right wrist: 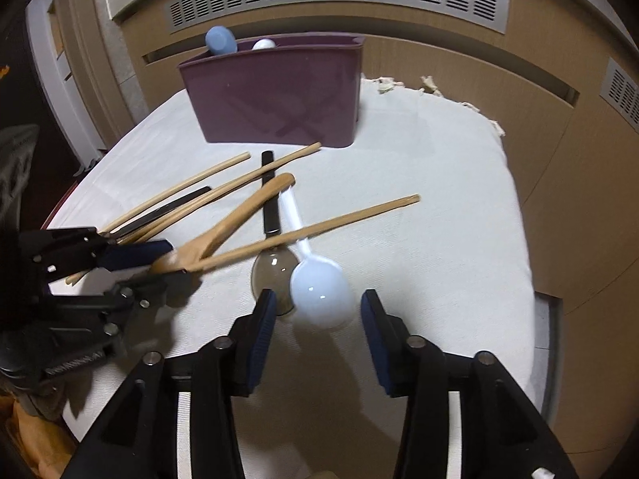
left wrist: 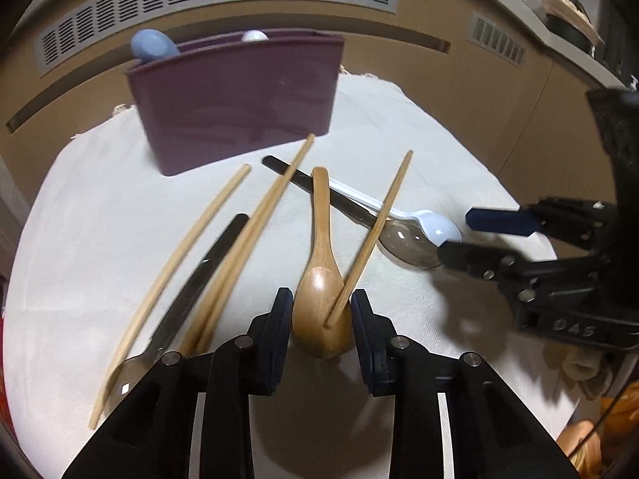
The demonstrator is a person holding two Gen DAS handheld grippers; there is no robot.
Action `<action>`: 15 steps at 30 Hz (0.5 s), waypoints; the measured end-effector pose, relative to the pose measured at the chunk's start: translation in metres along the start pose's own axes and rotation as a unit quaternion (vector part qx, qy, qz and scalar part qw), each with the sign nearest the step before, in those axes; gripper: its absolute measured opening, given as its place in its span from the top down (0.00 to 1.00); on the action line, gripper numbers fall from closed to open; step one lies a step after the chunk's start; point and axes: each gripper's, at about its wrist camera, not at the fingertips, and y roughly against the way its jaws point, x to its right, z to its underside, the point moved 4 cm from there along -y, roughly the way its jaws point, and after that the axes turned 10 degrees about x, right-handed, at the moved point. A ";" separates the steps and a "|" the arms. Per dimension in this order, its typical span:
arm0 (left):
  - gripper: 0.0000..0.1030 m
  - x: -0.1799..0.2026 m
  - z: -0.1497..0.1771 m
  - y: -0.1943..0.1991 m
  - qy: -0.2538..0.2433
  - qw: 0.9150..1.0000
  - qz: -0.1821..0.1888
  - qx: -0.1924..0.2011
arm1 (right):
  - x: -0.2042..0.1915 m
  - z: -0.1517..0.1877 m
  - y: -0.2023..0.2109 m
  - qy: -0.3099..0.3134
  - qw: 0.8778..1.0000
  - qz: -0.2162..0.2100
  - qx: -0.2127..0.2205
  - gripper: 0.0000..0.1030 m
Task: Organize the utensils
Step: 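Grasp the wooden spoon with the left tool, then lift the wooden spoon with the left tool while the right tool grasps the white plastic spoon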
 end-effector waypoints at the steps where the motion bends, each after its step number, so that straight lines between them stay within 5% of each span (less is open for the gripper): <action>1: 0.70 -0.002 0.000 0.003 0.002 1.000 0.000 0.004 | -0.001 0.001 -0.003 -0.001 1.000 -0.001 -0.003 0.56; 15: 0.70 -0.047 -0.007 0.048 0.020 0.997 -0.031 0.063 | -0.012 0.000 -0.023 -0.017 1.000 0.006 -0.020 0.53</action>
